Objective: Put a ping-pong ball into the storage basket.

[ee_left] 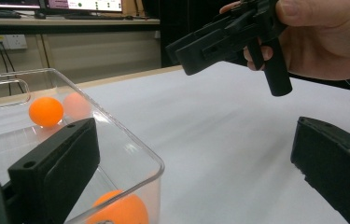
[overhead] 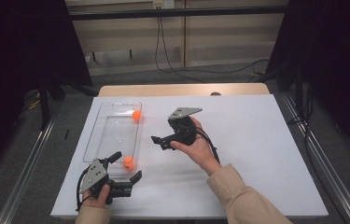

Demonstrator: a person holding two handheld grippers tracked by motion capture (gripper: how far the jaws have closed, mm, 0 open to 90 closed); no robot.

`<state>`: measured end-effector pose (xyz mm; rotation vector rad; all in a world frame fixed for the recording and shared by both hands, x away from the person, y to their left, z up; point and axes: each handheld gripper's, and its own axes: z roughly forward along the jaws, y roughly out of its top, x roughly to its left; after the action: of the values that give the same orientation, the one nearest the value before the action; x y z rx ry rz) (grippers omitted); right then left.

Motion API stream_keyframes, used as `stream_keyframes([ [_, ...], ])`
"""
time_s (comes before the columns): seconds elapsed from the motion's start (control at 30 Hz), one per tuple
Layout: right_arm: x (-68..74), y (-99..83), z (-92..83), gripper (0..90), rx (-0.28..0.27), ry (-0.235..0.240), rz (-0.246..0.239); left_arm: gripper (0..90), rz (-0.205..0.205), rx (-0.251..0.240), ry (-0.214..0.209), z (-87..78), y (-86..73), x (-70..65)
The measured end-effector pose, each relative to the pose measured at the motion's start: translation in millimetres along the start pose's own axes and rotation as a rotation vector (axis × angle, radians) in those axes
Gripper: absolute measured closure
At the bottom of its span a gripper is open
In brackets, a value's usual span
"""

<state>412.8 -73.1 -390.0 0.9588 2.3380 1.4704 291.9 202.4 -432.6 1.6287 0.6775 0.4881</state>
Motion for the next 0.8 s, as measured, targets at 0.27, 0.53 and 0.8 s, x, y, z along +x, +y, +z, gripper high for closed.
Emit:
stream_keyframes([
  [0.27, -8.5, -10.3, -11.9, 6.0, -0.005, -0.019, 0.008, 1.0, 0.0, 0.0, 0.001, 0.1, 0.1, 0.2],
  [0.53, -12.4, -18.4, -25.3, 5.7, -0.02, -0.024, 0.005, 1.1, 0.009, 0.003, 0.0, 0.1, 0.1, 0.5],
  [0.8, -22.2, -32.2, -48.4, 5.6, -0.041, -0.047, 0.011, 1.1, 0.008, 0.006, 0.003, 0.1, -0.1, 0.7],
])
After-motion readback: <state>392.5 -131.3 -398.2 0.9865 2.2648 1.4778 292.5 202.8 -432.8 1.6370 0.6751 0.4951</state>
